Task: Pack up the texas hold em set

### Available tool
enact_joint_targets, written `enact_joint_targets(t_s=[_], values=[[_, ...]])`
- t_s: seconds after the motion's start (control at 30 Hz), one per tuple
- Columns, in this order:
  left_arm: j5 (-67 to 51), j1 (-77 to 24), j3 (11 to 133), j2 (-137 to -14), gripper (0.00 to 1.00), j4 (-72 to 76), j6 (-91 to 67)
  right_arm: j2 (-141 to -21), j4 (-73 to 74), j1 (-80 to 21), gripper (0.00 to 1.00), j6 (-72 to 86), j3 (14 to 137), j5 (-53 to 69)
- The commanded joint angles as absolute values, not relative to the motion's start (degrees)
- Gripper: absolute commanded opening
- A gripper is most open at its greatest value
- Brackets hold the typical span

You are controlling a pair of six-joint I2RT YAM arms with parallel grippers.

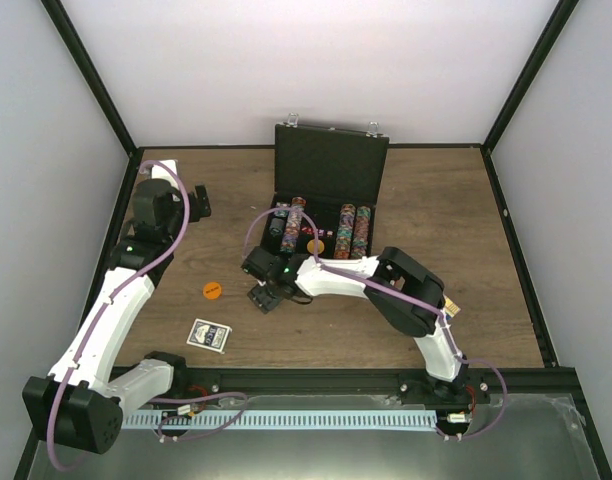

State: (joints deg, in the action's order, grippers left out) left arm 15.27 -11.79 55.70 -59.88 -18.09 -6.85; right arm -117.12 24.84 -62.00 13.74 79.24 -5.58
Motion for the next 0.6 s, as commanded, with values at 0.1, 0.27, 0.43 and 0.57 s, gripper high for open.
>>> enact_joint_targets(t_s=[0.1,0.27,0.43,0.57], values=[[14.91,-11.95,55.45,-60.12,1.0,-16.84,-7.03,-120.14,27.64,-61.94,0.65,11.63,81.32,-5.69],[14.86,-11.95,55.43,-60.08,1.0,-16.85,-7.03,-120.79,28.46,-61.96,0.56,11.48,81.79,-5.46],[14.87,-11.95,55.46,-60.03,1.0,-16.81,-7.03,-120.81,28.4,-61.96,0.49,11.81,81.42,-5.83],[14.87,-11.95,55.46,-60.03,1.0,-16.83,-7.03,-120.38,27.9,-61.96,0.45,12.44,81.51,-6.68]])
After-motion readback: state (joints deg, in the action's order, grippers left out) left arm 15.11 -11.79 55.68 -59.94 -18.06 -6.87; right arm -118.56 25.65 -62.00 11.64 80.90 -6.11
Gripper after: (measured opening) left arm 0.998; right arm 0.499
